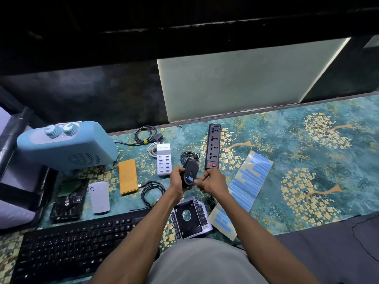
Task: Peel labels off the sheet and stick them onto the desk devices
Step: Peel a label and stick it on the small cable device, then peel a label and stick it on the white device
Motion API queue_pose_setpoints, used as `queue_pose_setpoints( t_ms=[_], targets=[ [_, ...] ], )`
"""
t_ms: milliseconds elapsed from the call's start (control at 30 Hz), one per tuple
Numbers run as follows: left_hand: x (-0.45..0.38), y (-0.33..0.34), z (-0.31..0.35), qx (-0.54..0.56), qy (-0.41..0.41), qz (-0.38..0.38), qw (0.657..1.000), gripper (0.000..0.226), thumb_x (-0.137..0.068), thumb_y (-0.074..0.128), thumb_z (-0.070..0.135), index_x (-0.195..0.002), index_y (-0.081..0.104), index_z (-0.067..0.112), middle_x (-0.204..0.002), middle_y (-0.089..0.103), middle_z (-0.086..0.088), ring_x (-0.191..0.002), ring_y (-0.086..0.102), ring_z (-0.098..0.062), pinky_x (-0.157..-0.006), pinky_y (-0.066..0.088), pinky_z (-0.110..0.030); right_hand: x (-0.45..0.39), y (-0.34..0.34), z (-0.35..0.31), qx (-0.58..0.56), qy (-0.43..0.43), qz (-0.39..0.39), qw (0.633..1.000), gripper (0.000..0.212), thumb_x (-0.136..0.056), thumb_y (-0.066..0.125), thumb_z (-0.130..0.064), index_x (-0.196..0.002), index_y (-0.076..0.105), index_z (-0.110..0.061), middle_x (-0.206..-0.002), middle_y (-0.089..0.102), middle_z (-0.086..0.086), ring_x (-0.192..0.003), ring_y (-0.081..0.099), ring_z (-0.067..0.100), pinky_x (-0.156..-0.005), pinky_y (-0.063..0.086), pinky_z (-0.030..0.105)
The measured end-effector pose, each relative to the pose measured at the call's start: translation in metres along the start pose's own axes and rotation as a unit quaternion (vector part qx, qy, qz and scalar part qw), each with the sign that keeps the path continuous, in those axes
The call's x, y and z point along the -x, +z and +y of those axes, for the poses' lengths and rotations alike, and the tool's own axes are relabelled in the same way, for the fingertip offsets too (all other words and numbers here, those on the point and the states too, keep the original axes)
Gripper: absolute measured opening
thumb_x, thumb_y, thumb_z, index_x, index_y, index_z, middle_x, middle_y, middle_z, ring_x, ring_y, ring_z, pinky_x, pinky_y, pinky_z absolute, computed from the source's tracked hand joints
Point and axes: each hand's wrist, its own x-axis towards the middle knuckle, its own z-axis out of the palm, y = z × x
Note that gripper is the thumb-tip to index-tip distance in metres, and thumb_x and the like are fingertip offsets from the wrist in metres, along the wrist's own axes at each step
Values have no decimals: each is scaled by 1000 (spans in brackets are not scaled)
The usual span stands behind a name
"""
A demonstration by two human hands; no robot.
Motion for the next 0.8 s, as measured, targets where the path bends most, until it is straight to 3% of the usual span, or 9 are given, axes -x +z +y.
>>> queue_pose_setpoints(
  t_ms=[100,167,267,333,467,633,700,800],
  targets=[
    [-3,6,5,-166,99,37,980,30,-95,40,32,-85,58,11,-75,63,-9,-66,49,-25,-54,32,-28,3,-4,10,32,14,34,999,16,-82,79,-1,-81,64,-6,-80,66,6,-74,67,24,-71,60,37],
    [-1,11,5,-336,165,50,926,25,-91,53,38,-100,54,15,-85,57,-4,-72,52,-23,-55,36,-28,4,-9,16,26,28,57,998,10,-83,78,-6,-84,68,-7,-80,67,4,-72,66,22,-69,57,35],
    [0,15,-10,-541,189,92,814,63,-74,71,48,-122,41,21,-106,51,-7,-92,53,-26,-75,50,-37,6,-17,22,20,43,97,994,6,-87,74,-16,-85,68,-15,-81,68,1,-76,67,23,-71,57,40],
    [0,20,-25,-600,177,110,773,79,-68,79,51,-128,39,18,-116,50,-14,-105,53,-33,-84,52,-43,9,-24,29,27,57,120,991,4,-89,69,-20,-87,68,-16,-84,69,2,-78,66,24,-72,58,43],
    [-1,26,-41,-595,173,143,772,88,-71,80,59,-132,39,11,-126,48,-20,-112,54,-40,-88,49,-45,21,-41,54,37,93,168,981,4,-89,67,-20,-94,66,-19,-100,70,4,-86,64,27,-69,55,41],
    [-2,37,-42,-556,174,166,796,100,-65,85,61,-132,37,4,-128,45,-22,-108,57,-41,-89,52,-46,43,-57,89,69,195,198,958,37,-86,71,-21,-120,55,-21,-131,43,12,-124,43,35,-79,40,36],
    [3,43,-43,-560,167,181,791,100,-63,85,62,-129,37,4,-126,45,-21,-107,56,-40,-86,52,-47,50,-58,98,49,220,205,953,45,-86,72,-20,-125,49,-22,-133,40,12,-124,42,35,-79,39,38],
    [14,46,-43,-603,215,220,736,83,-67,78,53,-124,37,8,-118,48,-18,-105,51,-36,-85,48,-48,50,-56,106,-13,226,217,950,51,-88,75,-25,-128,44,-21,-131,40,12,-103,52,34,-75,41,37]
  ],
)
